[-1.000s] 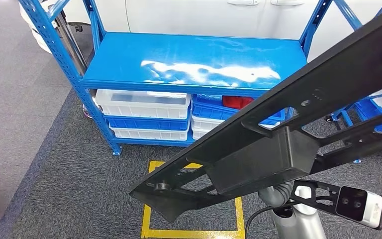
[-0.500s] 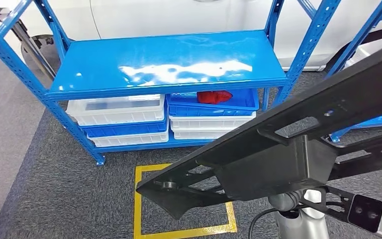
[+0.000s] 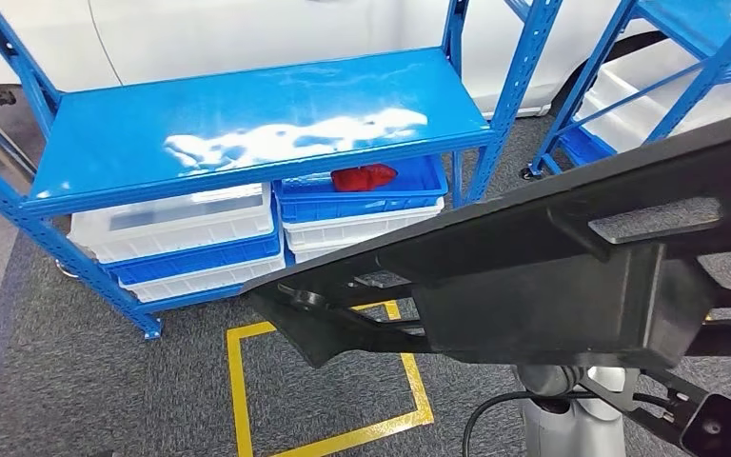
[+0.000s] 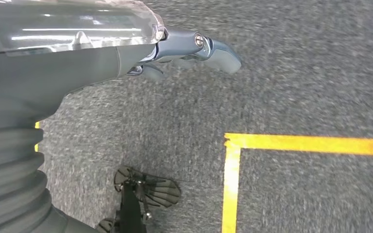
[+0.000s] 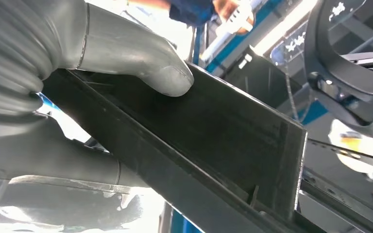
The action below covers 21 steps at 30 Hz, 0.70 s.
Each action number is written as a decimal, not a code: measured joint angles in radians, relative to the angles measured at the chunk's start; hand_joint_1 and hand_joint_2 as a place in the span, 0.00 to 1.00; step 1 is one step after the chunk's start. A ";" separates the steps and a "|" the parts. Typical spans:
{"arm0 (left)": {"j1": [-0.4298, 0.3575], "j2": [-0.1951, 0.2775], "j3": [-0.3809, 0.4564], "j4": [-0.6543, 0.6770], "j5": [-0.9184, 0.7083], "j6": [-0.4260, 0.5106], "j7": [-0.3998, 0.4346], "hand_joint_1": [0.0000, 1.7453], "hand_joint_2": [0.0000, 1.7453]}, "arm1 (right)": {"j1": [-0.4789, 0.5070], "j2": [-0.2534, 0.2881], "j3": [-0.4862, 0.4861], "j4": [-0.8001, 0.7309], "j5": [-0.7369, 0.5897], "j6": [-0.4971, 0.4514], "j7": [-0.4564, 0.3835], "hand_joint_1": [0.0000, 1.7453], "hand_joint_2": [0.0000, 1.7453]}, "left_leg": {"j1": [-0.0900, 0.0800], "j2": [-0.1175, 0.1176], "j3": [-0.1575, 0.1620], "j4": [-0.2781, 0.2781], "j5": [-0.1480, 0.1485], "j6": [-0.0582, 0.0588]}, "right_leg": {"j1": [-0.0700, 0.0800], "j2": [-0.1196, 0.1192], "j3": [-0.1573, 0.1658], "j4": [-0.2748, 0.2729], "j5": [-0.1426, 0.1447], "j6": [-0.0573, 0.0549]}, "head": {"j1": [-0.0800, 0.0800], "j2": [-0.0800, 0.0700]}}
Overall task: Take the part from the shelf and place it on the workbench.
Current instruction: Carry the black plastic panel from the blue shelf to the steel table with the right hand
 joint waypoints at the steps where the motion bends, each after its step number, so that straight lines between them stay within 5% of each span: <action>1: -0.001 0.003 0.001 0.000 -0.004 -0.001 -0.001 0.00 1.00 | 0.000 0.000 0.007 -0.007 0.000 -0.012 0.000 1.00 1.00 | 0.000 0.009 0.002 0.002 -0.002 -0.004 | -0.001 -0.017 0.040 -0.073 0.032 -0.001 | 0.000 0.000; 4: -0.001 0.010 0.005 0.000 -0.014 0.000 -0.001 0.00 1.00 | 0.000 0.000 0.025 -0.019 -0.002 -0.038 0.000 1.00 1.00 | -0.008 0.034 0.005 0.009 -0.011 -0.020 | 0.011 -0.063 0.110 -0.214 0.073 -0.018 | 0.000 0.000; 7: -0.003 0.015 0.008 -0.001 -0.019 0.010 -0.002 0.00 1.00 | 0.001 0.000 0.033 -0.029 -0.002 -0.044 0.000 1.00 1.00 | -0.006 0.052 0.009 0.010 -0.016 -0.037 | 0.013 -0.035 0.104 -0.221 0.077 -0.038 | 0.000 0.000; 9: -0.005 0.016 0.010 -0.002 -0.024 0.023 -0.004 0.00 1.00 | 0.001 0.000 0.035 -0.036 0.001 -0.046 0.000 1.00 1.00 | -0.002 0.021 -0.006 0.053 -0.051 -0.046 | 0.009 -0.015 0.105 -0.227 0.083 -0.051 | 0.000 0.000; 12: -0.001 0.018 0.020 -0.002 -0.029 0.033 -0.005 0.00 1.00 | 0.005 -0.001 0.035 -0.039 0.005 -0.036 0.000 1.00 1.00 | 0.000 -0.033 -0.089 0.237 -0.142 -0.050 | 0.009 0.018 0.104 -0.228 0.087 -0.059 | 0.000 0.000; 14: -0.001 0.017 0.026 -0.002 -0.030 0.030 -0.003 0.00 1.00 | 0.008 -0.001 0.035 -0.037 0.004 -0.027 0.000 1.00 1.00 | 0.000 -0.041 -0.117 0.291 -0.141 -0.048 | 0.011 0.045 0.104 -0.225 0.087 -0.060 | 0.000 0.000; 16: -0.003 0.015 0.028 -0.002 -0.036 0.020 -0.004 0.00 1.00 | 0.009 -0.002 0.036 -0.032 0.007 -0.028 0.000 1.00 1.00 | 0.000 -0.053 -0.079 0.198 -0.071 -0.042 | 0.011 0.072 0.105 -0.221 0.086 -0.058 | 0.000 0.000; 18: -0.004 0.012 0.029 -0.002 -0.044 0.006 -0.004 0.00 1.00 | 0.007 -0.005 0.039 -0.026 0.011 -0.036 0.000 1.00 1.00 | 0.002 -0.095 -0.025 0.071 -0.019 -0.034 | 0.013 0.096 0.101 -0.216 0.086 -0.052 | 0.000 0.000; 20: -0.006 0.008 0.028 -0.002 -0.056 -0.006 0.002 0.00 1.00 | 0.006 -0.010 0.040 -0.019 0.012 -0.043 0.000 1.00 1.00 | 0.001 -0.116 -0.005 0.023 -0.014 -0.028 | 0.010 0.118 0.092 -0.215 0.090 -0.038 | 0.000 0.000; 21: -0.008 0.005 0.028 -0.002 -0.062 -0.010 0.006 0.00 1.00 | 0.006 -0.014 0.041 -0.015 0.011 -0.044 0.001 1.00 1.00 | 0.000 -0.108 -0.003 0.017 -0.013 -0.024 | 0.009 0.129 0.089 -0.217 0.094 -0.030 | 0.000 0.000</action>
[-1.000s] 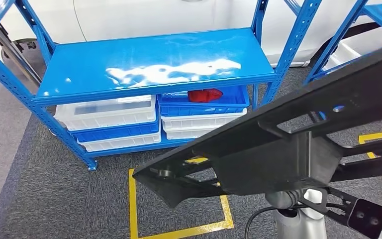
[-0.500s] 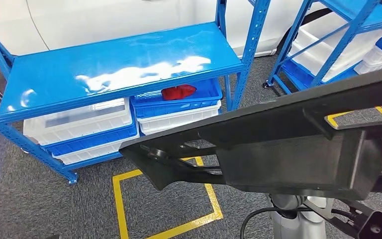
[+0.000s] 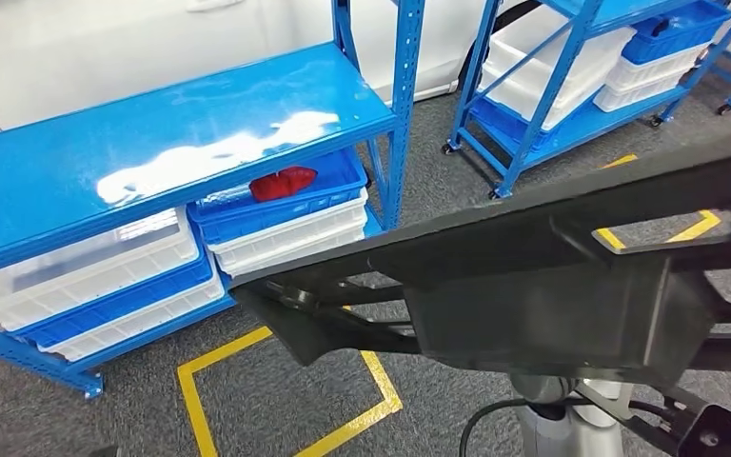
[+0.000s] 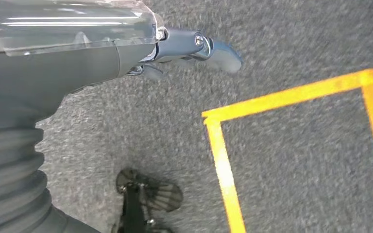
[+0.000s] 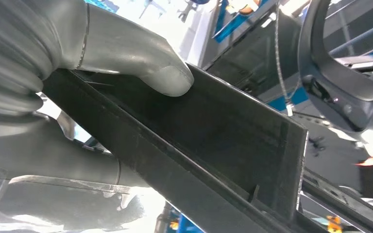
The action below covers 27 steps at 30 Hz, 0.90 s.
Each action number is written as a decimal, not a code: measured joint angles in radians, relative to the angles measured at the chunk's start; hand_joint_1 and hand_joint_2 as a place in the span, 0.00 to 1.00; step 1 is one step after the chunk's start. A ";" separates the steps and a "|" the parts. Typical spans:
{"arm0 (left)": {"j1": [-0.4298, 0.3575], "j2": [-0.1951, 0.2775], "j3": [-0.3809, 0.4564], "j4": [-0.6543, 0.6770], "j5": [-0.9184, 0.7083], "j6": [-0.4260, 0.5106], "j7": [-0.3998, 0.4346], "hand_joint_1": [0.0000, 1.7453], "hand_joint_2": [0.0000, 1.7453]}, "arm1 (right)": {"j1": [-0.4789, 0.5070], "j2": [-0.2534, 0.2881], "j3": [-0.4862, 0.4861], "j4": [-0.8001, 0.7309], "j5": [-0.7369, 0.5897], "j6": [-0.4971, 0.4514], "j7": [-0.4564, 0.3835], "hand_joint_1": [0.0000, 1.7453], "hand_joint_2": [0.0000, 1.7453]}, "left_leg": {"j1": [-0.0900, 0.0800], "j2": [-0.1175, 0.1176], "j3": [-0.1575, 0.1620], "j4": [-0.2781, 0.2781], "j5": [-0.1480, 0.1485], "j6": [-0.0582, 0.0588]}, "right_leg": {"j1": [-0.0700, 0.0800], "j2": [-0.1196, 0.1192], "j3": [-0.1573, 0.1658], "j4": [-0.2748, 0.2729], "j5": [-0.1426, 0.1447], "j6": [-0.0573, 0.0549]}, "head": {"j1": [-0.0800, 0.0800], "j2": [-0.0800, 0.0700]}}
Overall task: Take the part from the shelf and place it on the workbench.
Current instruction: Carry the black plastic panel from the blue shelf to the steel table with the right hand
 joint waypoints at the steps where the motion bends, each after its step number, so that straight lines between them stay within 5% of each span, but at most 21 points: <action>1: -0.003 -0.003 0.000 0.000 -0.004 -0.003 0.004 0.00 1.00 | 0.000 -0.004 0.000 0.002 -0.001 -0.001 0.001 1.00 1.00 | 0.001 0.011 0.000 -0.003 0.004 0.006 | -0.001 0.002 -0.002 -0.001 0.002 0.007 | 0.000 0.000; 3: -0.007 -0.008 0.000 0.000 -0.008 -0.007 0.007 0.00 1.00 | -0.002 -0.012 0.000 0.006 -0.002 -0.003 0.001 1.00 1.00 | 0.005 0.033 0.003 -0.014 0.011 0.019 | 0.003 -0.041 -0.019 0.032 -0.021 0.018 | 0.000 0.000; 5: -0.005 -0.011 0.000 0.000 -0.008 -0.008 0.009 0.00 1.00 | -0.005 -0.018 0.000 0.009 -0.002 -0.004 0.002 1.00 1.00 | 0.003 0.059 0.004 -0.017 0.013 0.027 | 0.002 -0.099 -0.070 0.139 -0.081 0.028 | 0.000 0.000; 7: -0.002 -0.012 0.000 0.000 -0.009 -0.010 0.014 0.00 1.00 | -0.005 -0.022 0.000 0.014 -0.003 -0.004 0.002 1.00 1.00 | 0.000 0.086 0.002 -0.017 0.013 0.029 | -0.002 -0.114 -0.124 0.252 -0.123 0.034 | 0.000 0.000; 8: -0.003 -0.012 0.000 0.000 -0.009 -0.012 0.021 0.00 1.00 | -0.004 -0.025 0.000 0.017 -0.004 -0.004 0.002 1.00 1.00 | -0.001 0.099 0.002 -0.016 0.012 0.029 | -0.003 -0.117 -0.132 0.269 -0.120 0.036 | 0.000 0.000; 10: -0.005 -0.014 0.000 0.000 -0.009 -0.013 0.040 0.00 1.00 | -0.004 -0.031 -0.002 0.021 -0.005 -0.004 0.002 1.00 1.00 | -0.001 0.121 0.004 -0.016 0.009 0.026 | -0.003 -0.131 -0.084 0.181 -0.065 0.033 | 0.000 0.000; 12: -0.006 -0.017 0.000 0.000 -0.011 -0.002 0.067 0.00 1.00 | -0.003 -0.034 -0.005 0.022 -0.004 -0.007 0.002 1.00 1.00 | -0.005 0.141 0.009 -0.014 0.004 0.020 | 0.004 -0.174 -0.014 0.046 -0.018 0.020 | 0.000 0.000; 14: -0.004 -0.020 0.000 0.000 -0.017 0.018 0.099 0.00 1.00 | 0.003 -0.036 -0.007 0.022 -0.002 -0.018 0.002 1.00 1.00 | -0.010 0.158 0.013 -0.012 -0.001 0.010 | 0.013 -0.194 0.011 -0.007 -0.011 0.004 | 0.000 0.000; 17: -0.004 -0.026 0.001 0.000 -0.021 0.048 0.134 0.00 1.00 | 0.022 -0.043 -0.010 0.022 -0.005 -0.030 0.001 1.00 1.00 | -0.009 0.169 0.017 -0.007 -0.014 -0.006 | 0.012 -0.160 0.009 -0.013 -0.004 -0.015 | 0.000 0.000; 19: 0.000 -0.031 0.007 0.000 -0.016 0.060 0.138 0.00 1.00 | 0.029 -0.046 -0.010 0.023 -0.010 -0.023 0.001 1.00 1.00 | -0.005 0.124 -0.007 0.055 -0.058 -0.015 | 0.005 -0.139 0.011 -0.020 0.001 -0.026 | 0.000 0.000; 22: 0.012 -0.040 0.025 0.000 -0.001 0.066 0.125 0.00 1.00 | 0.029 -0.046 -0.005 0.033 -0.018 -0.008 0.002 1.00 1.00 | -0.002 0.071 -0.092 0.244 -0.143 -0.020 | 0.005 -0.102 0.010 -0.019 0.003 -0.031 | 0.000 0.000; 24: 0.015 -0.046 0.034 0.000 0.001 0.063 0.117 0.00 1.00 | 0.024 -0.046 -0.002 0.043 -0.023 -0.008 0.002 1.00 1.00 | -0.002 0.066 -0.103 0.258 -0.122 -0.021 | 0.005 -0.074 0.010 -0.016 0.003 -0.031 | 0.000 0.000; 27: 0.013 -0.054 0.046 0.000 0.000 0.064 0.110 0.00 1.00 | 0.010 -0.046 0.002 0.055 -0.030 -0.006 0.002 1.00 1.00 | 0.006 0.019 -0.028 0.077 -0.023 -0.017 | 0.005 -0.036 0.007 -0.004 0.000 -0.023 | 0.000 0.000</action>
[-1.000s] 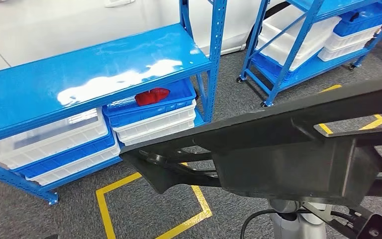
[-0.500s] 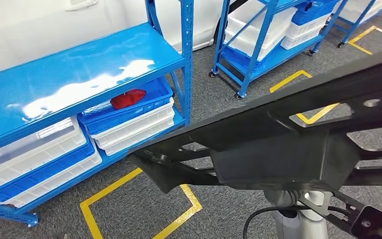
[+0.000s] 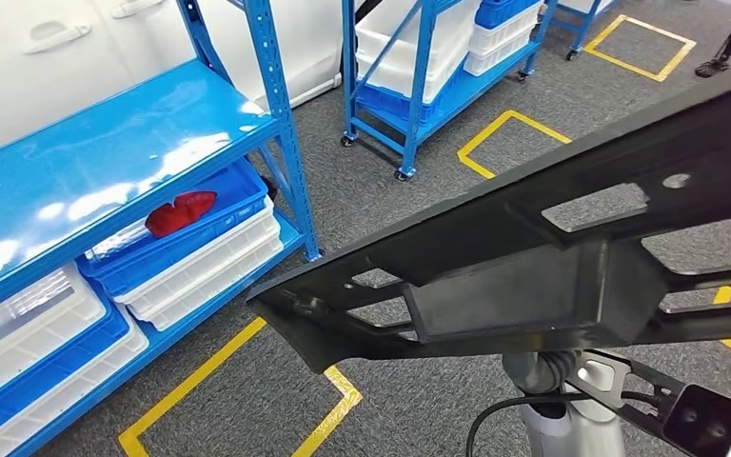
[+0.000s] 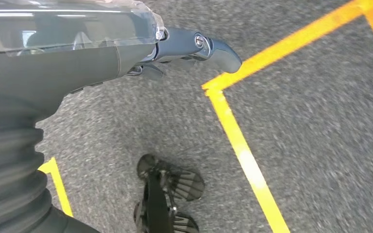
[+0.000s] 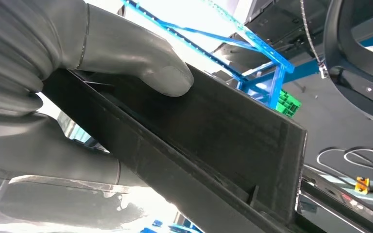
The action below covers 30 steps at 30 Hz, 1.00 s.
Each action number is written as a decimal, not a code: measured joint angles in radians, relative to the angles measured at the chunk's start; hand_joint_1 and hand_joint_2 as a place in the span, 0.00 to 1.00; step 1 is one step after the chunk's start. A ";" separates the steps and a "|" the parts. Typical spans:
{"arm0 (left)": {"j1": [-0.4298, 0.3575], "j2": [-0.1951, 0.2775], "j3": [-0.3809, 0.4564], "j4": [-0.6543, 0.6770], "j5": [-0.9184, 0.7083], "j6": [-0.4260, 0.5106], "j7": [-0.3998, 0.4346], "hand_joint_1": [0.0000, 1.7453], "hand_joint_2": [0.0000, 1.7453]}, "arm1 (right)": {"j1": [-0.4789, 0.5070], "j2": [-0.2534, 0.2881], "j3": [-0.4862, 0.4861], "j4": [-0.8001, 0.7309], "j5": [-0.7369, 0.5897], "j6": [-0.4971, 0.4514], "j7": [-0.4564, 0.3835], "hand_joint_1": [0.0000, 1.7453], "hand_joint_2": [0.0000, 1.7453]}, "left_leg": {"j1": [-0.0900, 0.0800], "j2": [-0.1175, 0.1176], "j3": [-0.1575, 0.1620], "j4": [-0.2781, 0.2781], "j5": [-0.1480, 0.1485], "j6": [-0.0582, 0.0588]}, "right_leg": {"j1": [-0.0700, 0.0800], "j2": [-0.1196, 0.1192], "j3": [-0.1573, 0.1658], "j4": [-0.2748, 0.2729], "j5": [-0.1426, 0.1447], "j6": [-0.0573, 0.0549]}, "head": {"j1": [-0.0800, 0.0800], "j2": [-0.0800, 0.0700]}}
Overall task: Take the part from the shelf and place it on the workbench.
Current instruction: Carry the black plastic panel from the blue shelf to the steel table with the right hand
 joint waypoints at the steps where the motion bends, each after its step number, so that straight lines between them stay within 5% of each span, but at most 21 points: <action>1: 0.000 -0.001 0.004 0.000 0.000 0.003 -0.001 0.00 1.00 | -0.004 0.001 0.003 0.002 -0.001 0.003 0.000 1.00 1.00 | 0.002 -0.019 0.019 -0.044 0.014 0.003 | 0.000 0.011 -0.004 0.004 0.000 0.006 | 0.000 0.000; 2: 0.000 -0.002 0.007 0.000 0.000 0.006 -0.003 0.00 1.00 | -0.007 0.002 0.006 0.004 -0.002 0.005 0.000 1.00 1.00 | 0.001 -0.032 0.028 -0.066 0.016 0.006 | -0.001 0.022 -0.009 0.007 0.001 0.012 | 0.000 0.000; 5: -0.004 -0.005 0.015 0.000 0.001 0.010 -0.004 0.00 1.00 | -0.010 0.003 0.011 0.005 -0.002 0.009 0.000 1.00 1.00 | 0.000 -0.010 0.032 -0.076 0.019 0.024 | -0.004 0.036 -0.019 0.009 0.004 0.033 | 0.000 0.000; 7: -0.005 -0.008 0.020 0.000 0.002 0.012 -0.006 0.00 1.00 | -0.017 0.004 0.012 0.005 -0.002 0.009 0.000 1.00 1.00 | 0.002 0.015 0.036 -0.086 0.025 0.038 | -0.001 -0.010 -0.044 0.060 -0.028 0.043 | 0.000 0.000; 9: -0.002 -0.009 0.029 0.000 0.009 0.019 -0.009 0.00 1.00 | -0.023 0.004 0.013 0.006 -0.005 0.010 0.000 1.00 1.00 | -0.003 0.041 0.037 -0.088 0.025 0.046 | -0.004 -0.062 -0.101 0.181 -0.089 0.049 | 0.001 0.000; 11: -0.001 -0.008 0.040 0.000 0.014 0.024 -0.014 0.00 1.00 | -0.023 0.004 0.014 0.007 -0.008 0.009 0.000 1.00 1.00 | -0.006 0.069 0.036 -0.087 0.023 0.048 | -0.008 -0.078 -0.146 0.272 -0.117 0.053 | 0.001 0.000; 13: -0.002 -0.008 0.048 0.000 0.010 0.019 -0.023 0.00 1.00 | -0.023 0.004 0.014 0.006 -0.008 0.002 0.000 1.00 1.00 | -0.006 0.093 0.038 -0.086 0.020 0.046 | -0.010 -0.089 -0.123 0.232 -0.081 0.053 | 0.001 0.000; 15: -0.004 -0.007 0.052 0.000 0.004 0.013 -0.031 0.00 1.00 | -0.023 0.005 0.014 0.002 -0.005 -0.008 0.000 1.00 1.00 | -0.009 0.113 0.043 -0.086 0.015 0.040 | -0.004 -0.130 -0.050 0.098 -0.028 0.045 | 0.001 0.000; 17: -0.004 -0.003 0.056 0.000 0.003 0.006 -0.037 0.00 1.00 | -0.022 0.008 0.015 -0.007 0.001 -0.011 0.000 1.00 1.00 | -0.014 0.132 0.047 -0.084 0.010 0.030 | 0.005 -0.161 -0.009 0.014 -0.008 0.030 | 0.000 0.000; 20: -0.007 0.001 0.062 0.000 0.002 0.001 -0.043 0.00 1.00 | -0.016 0.014 0.015 -0.016 0.009 -0.011 -0.001 1.00 1.00 | -0.016 0.159 0.053 -0.084 0.001 0.013 | 0.008 -0.135 -0.010 0.001 -0.006 0.011 | 0.001 0.000; 22: -0.011 0.003 0.065 0.000 0.002 -0.001 -0.045 0.00 1.00 | -0.014 0.018 0.016 -0.020 0.013 -0.011 -0.001 1.00 1.00 | -0.012 0.121 0.042 -0.047 -0.029 0.004 | 0.003 -0.111 -0.007 -0.007 -0.001 -0.002 | 0.000 0.000; 24: -0.010 0.005 0.068 0.000 0.001 -0.006 -0.054 0.00 1.00 | -0.015 0.023 0.019 -0.022 0.021 -0.013 -0.002 1.00 1.00 | -0.009 0.065 -0.008 0.064 -0.090 -0.001 | 0.001 -0.088 -0.006 -0.010 0.002 -0.009 | 0.000 0.000; 27: -0.005 0.006 0.075 0.000 0.001 -0.020 -0.076 0.00 1.00 | -0.015 0.027 0.022 -0.023 0.042 -0.026 -0.001 1.00 1.00 | -0.009 0.046 -0.084 0.216 -0.140 -0.004 | 0.002 -0.053 -0.006 -0.008 0.002 -0.012 | 0.000 0.000; 28: -0.005 0.006 0.076 0.000 0.000 -0.023 -0.080 0.00 1.00 | -0.016 0.027 0.022 -0.023 0.049 -0.032 -0.001 1.00 1.00 | -0.008 0.046 -0.087 0.215 -0.127 -0.004 | 0.002 -0.043 -0.006 -0.006 0.002 -0.012 | 0.000 0.000; 30: -0.007 0.006 0.077 0.000 -0.005 -0.025 -0.083 0.00 1.00 | -0.020 0.028 0.027 -0.023 0.059 -0.044 0.000 1.00 1.00 | -0.006 0.038 -0.052 0.129 -0.064 -0.003 | 0.001 -0.022 -0.006 -0.001 0.001 -0.010 | 0.000 0.000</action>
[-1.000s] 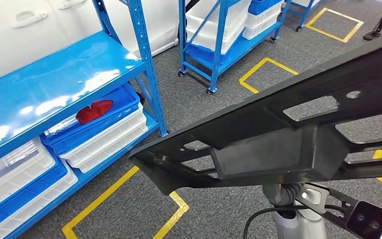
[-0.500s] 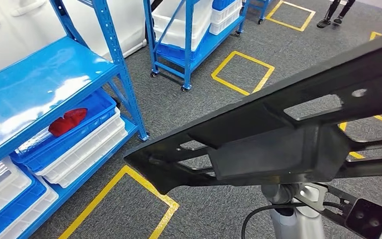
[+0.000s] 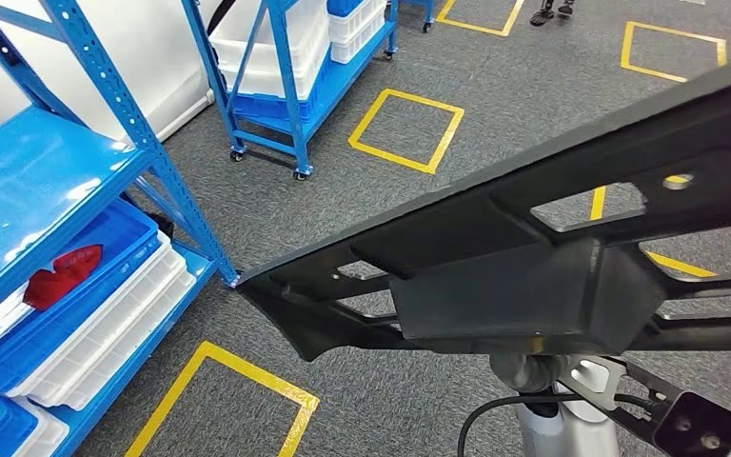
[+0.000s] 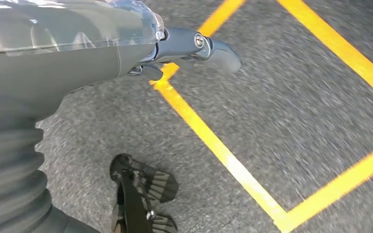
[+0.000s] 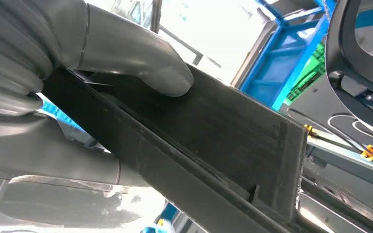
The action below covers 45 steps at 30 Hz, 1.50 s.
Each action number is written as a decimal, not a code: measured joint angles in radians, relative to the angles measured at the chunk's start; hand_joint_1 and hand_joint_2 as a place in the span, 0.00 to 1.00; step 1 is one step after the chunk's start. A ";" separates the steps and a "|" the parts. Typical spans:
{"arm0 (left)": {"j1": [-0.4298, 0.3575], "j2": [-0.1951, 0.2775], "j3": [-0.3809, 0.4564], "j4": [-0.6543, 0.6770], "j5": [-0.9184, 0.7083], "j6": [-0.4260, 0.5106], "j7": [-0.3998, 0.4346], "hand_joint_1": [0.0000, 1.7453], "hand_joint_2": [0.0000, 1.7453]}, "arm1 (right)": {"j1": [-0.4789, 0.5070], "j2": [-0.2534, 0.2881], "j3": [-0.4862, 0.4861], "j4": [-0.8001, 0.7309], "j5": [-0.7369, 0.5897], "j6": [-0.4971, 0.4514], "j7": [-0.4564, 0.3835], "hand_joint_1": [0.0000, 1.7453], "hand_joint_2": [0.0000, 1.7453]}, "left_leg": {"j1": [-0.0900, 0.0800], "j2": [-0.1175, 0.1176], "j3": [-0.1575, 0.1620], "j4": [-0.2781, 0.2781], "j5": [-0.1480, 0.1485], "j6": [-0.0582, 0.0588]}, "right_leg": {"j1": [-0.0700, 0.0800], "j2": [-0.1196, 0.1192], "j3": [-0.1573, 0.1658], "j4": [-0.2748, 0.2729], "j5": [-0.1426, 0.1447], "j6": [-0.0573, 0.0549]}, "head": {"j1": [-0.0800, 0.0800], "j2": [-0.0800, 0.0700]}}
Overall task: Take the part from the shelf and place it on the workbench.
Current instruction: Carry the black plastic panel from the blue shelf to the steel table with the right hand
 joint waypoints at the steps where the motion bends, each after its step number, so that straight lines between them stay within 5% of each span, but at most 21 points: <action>1: -0.002 0.000 0.001 0.000 -0.004 0.000 0.000 0.00 1.00 | -0.003 0.000 0.004 -0.001 0.004 -0.008 0.000 1.00 1.00 | 0.003 -0.022 0.029 -0.068 0.036 0.001 | -0.001 0.013 -0.001 0.004 -0.001 0.003 | 0.000 0.000; 4: -0.002 0.000 0.003 0.000 -0.017 0.007 0.011 0.00 1.00 | -0.010 0.000 0.020 -0.006 0.012 -0.036 0.000 1.00 1.00 | 0.008 -0.080 0.080 -0.190 0.073 0.008 | -0.002 0.048 -0.013 0.014 -0.001 0.021 | 0.000 0.000; 8: -0.003 0.000 0.006 0.000 -0.026 0.016 0.028 0.00 1.00 | -0.009 0.001 0.029 -0.019 0.034 -0.075 0.000 1.00 1.00 | 0.009 -0.054 0.082 -0.198 0.078 0.025 | -0.004 0.081 -0.023 0.011 0.008 0.042 | 0.000 0.000; 13: -0.003 0.000 0.006 0.000 -0.027 0.017 0.029 0.00 1.00 | -0.009 0.000 0.030 -0.022 0.036 -0.081 0.000 1.00 1.00 | 0.013 -0.048 0.083 -0.201 0.080 0.029 | -0.004 0.080 -0.023 0.013 0.006 0.044 | 0.000 0.000; 15: -0.002 0.005 0.008 0.000 -0.032 0.020 0.031 0.00 1.00 | -0.009 0.000 0.032 -0.030 0.039 -0.094 0.000 1.00 1.00 | 0.009 -0.029 0.085 -0.205 0.081 0.037 | -0.003 0.021 -0.052 0.076 -0.033 0.047 | 0.000 0.000; 17: 0.001 0.018 0.018 0.000 -0.036 0.025 0.034 0.00 1.00 | -0.004 0.000 0.034 -0.040 0.043 -0.113 -0.001 1.00 1.00 | 0.002 0.021 0.089 -0.207 0.078 0.045 | -0.005 -0.053 -0.095 0.177 -0.072 0.052 | 0.000 0.000; 19: 0.002 0.029 0.028 0.000 -0.037 0.026 0.036 0.00 1.00 | 0.001 0.000 0.035 -0.046 0.046 -0.123 -0.001 1.00 1.00 | -0.004 0.069 0.095 -0.206 0.071 0.040 | -0.001 -0.104 -0.056 0.118 -0.043 0.044 | 0.000 0.000; 21: 0.001 0.033 0.031 0.000 -0.038 0.026 0.039 0.00 1.00 | 0.000 0.001 0.035 -0.049 0.048 -0.126 -0.001 1.00 1.00 | -0.009 0.093 0.101 -0.206 0.065 0.030 | 0.010 -0.132 -0.005 0.017 -0.013 0.031 | 0.000 0.000; 23: 0.000 0.034 0.032 0.000 -0.038 0.026 0.041 0.00 1.00 | 0.001 0.001 0.035 -0.051 0.050 -0.128 -0.001 1.00 1.00 | -0.011 0.113 0.106 -0.209 0.063 0.020 | 0.014 -0.115 -0.007 0.010 -0.014 0.021 | 0.000 0.000; 25: -0.003 0.035 0.032 0.000 -0.042 0.023 0.046 0.00 1.00 | 0.001 0.001 0.036 -0.054 0.067 -0.143 -0.001 1.00 1.00 | -0.008 0.095 0.105 -0.194 0.045 0.011 | 0.009 -0.095 -0.002 -0.001 -0.008 0.010 | 0.000 0.000; 28: 0.001 0.036 0.033 0.000 -0.053 0.017 0.060 0.00 1.00 | 0.000 0.001 0.048 -0.056 0.093 -0.186 -0.001 1.00 1.00 | -0.005 0.024 0.035 -0.036 -0.042 0.004 | 0.002 -0.063 0.003 -0.010 -0.003 -0.003 | 0.000 0.000; 30: 0.006 0.035 0.036 0.000 -0.056 0.009 0.061 0.00 1.00 | 0.001 0.000 0.058 -0.056 0.097 -0.197 -0.001 1.00 1.00 | -0.004 0.010 -0.017 0.063 -0.069 0.001 | 0.003 -0.036 0.002 -0.008 -0.003 -0.005 | 0.000 0.000; 32: 0.007 0.033 0.042 0.000 -0.056 -0.009 0.047 0.00 1.00 | 0.001 -0.005 0.069 -0.054 0.094 -0.197 -0.001 1.00 1.00 | -0.001 0.006 -0.009 0.026 -0.020 -0.001 | 0.002 -0.008 0.003 -0.004 -0.004 -0.003 | 0.000 0.000; 34: 0.004 0.031 0.047 0.000 -0.058 -0.027 0.028 0.00 1.00 | 0.000 -0.010 0.079 -0.052 0.087 -0.192 0.000 1.00 1.00 | 0.005 -0.028 0.044 -0.106 0.051 0.000 | 0.002 0.018 0.001 0.005 -0.008 0.004 | 0.000 0.000; 36: 0.003 0.030 0.048 0.000 -0.060 -0.035 0.018 0.00 1.00 | -0.002 -0.014 0.086 -0.052 0.080 -0.186 0.000 1.00 1.00 | 0.008 -0.064 0.079 -0.186 0.073 0.003 | 0.001 0.042 -0.006 0.013 -0.009 0.015 | 0.000 0.000; 38: 0.001 0.029 0.049 0.000 -0.062 -0.040 0.013 0.00 1.00 | -0.003 -0.017 0.088 -0.051 0.077 -0.183 0.000 1.00 1.00 | 0.006 -0.059 0.084 -0.196 0.071 0.012 | -0.002 0.064 -0.013 0.013 -0.003 0.029 | 0.000 0.000; 39: -0.001 0.028 0.049 0.000 -0.064 -0.043 0.009 0.00 1.00 | -0.003 -0.020 0.088 -0.051 0.079 -0.183 0.000 1.00 1.00 | 0.006 -0.048 0.085 -0.200 0.075 0.019 | -0.003 0.065 -0.016 0.013 -0.002 0.035 | 0.000 0.000; 41: -0.006 0.025 0.050 0.000 -0.068 -0.053 -0.001 0.00 1.00 | -0.011 -0.027 0.092 -0.050 0.088 -0.184 0.000 1.00 1.00 | 0.008 -0.024 0.088 -0.208 0.081 0.033 | -0.001 0.026 -0.035 0.050 -0.026 0.043 | 0.000 0.000; 43: -0.007 0.021 0.050 0.000 -0.075 -0.060 -0.006 0.00 1.00 | -0.025 -0.037 0.103 -0.043 0.097 -0.187 0.000 1.00 1.00 | 0.004 0.001 0.089 -0.210 0.081 0.042 | -0.001 -0.032 -0.090 0.165 -0.085 0.049 | 0.000 0.000; 45: -0.006 0.017 0.050 0.000 -0.084 -0.061 0.002 0.00 1.00 | -0.032 -0.048 0.115 -0.032 0.099 -0.192 0.000 1.00 1.00 | 0.000 0.028 0.089 -0.210 0.079 0.044 | -0.004 -0.054 -0.146 0.280 -0.126 0.053 | 0.000 0.000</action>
